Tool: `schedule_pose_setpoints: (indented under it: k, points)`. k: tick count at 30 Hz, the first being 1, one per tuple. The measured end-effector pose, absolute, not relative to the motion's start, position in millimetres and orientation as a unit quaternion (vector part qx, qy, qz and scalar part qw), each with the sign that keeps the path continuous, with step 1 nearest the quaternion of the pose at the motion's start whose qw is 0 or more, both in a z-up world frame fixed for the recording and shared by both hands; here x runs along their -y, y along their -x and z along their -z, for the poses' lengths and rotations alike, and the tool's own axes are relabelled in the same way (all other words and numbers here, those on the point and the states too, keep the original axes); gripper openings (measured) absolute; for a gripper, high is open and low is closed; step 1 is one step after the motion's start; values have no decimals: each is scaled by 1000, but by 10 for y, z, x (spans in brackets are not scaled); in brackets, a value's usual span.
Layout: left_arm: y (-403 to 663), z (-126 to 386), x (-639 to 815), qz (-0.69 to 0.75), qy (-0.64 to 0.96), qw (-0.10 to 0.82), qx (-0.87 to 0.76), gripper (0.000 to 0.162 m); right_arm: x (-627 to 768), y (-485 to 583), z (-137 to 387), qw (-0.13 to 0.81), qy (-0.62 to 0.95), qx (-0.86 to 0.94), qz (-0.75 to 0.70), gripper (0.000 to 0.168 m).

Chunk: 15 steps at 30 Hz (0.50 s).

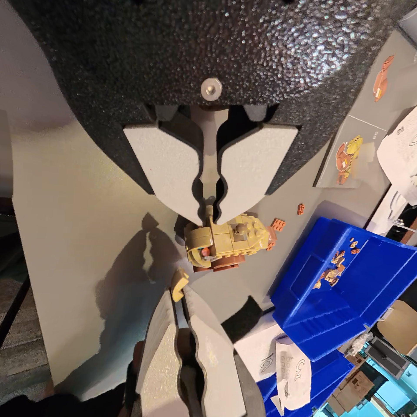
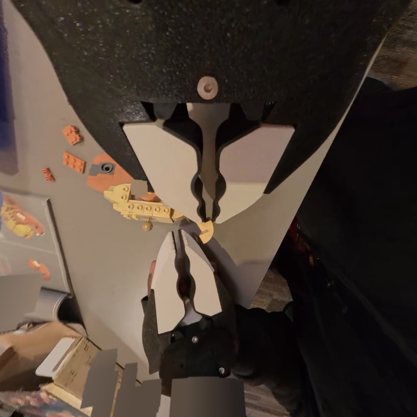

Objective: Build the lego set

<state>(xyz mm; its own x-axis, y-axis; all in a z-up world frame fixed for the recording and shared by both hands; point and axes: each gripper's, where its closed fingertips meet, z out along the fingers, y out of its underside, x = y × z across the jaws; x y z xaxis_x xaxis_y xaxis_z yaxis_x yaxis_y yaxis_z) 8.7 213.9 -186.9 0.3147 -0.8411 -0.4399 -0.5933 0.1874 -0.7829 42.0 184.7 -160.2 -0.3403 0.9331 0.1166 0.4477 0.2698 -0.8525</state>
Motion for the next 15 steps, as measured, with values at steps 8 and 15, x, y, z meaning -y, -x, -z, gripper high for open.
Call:
schedule_pose_setpoints:
  k: [8,15]
  points:
    - [-41,1883,-2180,98,615,524,-581,3,-1827,-459,1513,366,420,752,-353,5]
    - [-15,1921,-2208,85,617,518,-587,7,-1872,-473,1589,349,430,759,-342,5]
